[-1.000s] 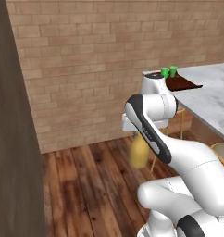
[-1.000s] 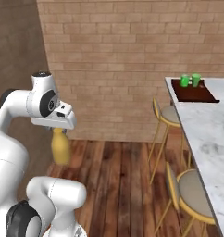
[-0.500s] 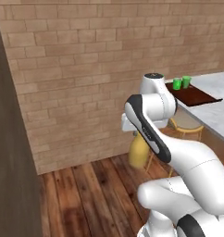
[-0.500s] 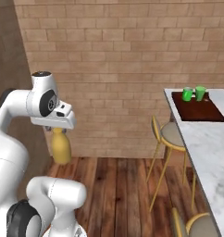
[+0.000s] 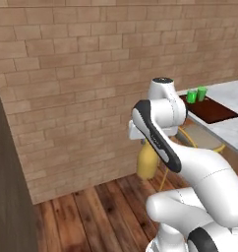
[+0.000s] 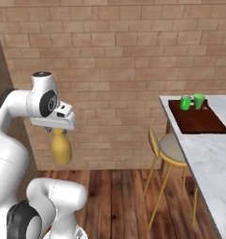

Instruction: There is a tray on the dining counter. Grab the cup, mug, and pitcher and place them on the tray. The pitcher may be placed next to the tray if it cannot fit the tray.

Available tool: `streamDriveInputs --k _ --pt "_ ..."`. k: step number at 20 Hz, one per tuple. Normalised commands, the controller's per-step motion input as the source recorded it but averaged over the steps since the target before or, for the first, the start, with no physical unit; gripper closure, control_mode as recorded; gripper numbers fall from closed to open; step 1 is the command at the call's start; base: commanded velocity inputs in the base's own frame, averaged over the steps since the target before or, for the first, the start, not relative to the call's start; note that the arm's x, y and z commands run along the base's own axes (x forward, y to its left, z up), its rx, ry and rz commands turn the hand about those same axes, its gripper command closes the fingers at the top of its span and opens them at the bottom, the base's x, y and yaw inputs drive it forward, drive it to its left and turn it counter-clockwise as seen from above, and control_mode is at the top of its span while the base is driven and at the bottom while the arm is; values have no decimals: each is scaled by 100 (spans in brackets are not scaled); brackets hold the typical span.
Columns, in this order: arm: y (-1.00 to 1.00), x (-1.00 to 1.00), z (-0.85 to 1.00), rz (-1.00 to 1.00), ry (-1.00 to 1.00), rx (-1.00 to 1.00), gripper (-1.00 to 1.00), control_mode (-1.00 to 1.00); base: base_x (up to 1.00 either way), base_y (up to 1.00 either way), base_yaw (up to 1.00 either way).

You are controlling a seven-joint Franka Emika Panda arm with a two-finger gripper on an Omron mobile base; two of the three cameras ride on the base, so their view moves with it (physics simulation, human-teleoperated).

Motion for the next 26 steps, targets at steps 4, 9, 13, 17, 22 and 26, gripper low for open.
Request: streamDriveInputs --k 4,9,13,17,22,26 --pt "0 0 0 0 0 0 100 100 22 9 -28" --pt "0 0 0 0 0 0 100 100 9 25 -45" --pt "0 0 0 0 0 0 100 100 18 32 -54" --pt "0 0 0 0 0 0 100 100 17 38 -56" --pt "0 0 0 0 0 0 100 100 9 52 -57" --pt "0 0 0 0 0 0 100 100 2 60 -58"
